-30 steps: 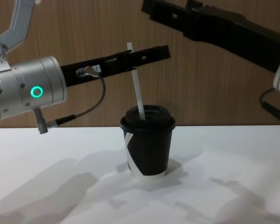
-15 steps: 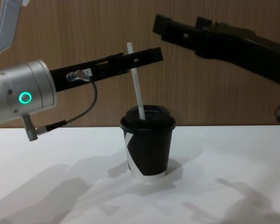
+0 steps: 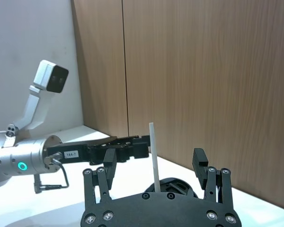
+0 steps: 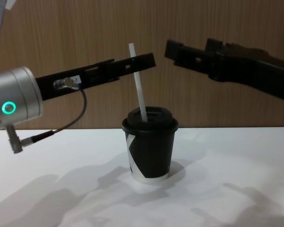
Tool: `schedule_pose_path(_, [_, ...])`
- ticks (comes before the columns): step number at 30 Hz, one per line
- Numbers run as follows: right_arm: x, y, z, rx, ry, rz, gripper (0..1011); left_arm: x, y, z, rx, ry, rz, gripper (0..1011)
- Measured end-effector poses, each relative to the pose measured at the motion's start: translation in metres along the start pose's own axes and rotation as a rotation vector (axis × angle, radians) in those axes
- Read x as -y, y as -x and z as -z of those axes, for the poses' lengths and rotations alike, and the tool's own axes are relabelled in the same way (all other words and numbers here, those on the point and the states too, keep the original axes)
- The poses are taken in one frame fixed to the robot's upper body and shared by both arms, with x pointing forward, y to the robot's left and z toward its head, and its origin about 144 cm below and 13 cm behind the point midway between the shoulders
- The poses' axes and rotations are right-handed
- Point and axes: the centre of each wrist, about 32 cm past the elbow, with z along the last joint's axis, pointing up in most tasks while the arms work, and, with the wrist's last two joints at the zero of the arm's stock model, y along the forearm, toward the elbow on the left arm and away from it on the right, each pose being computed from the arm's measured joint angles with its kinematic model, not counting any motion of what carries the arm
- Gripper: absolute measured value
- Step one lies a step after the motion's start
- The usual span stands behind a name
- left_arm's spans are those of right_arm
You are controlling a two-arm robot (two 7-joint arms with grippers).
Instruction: Pick up the straw with one hand, pass it to the other hand, and insert it into the cup.
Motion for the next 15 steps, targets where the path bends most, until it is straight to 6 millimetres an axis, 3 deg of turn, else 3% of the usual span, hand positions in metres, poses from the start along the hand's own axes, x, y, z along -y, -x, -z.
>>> schedule_pose_path(15, [0.009,-0.005,0.002,-0.002,0.021,0.0,1001,-0.021,0.011,0.001,0.021,0.01,-0.044,1003])
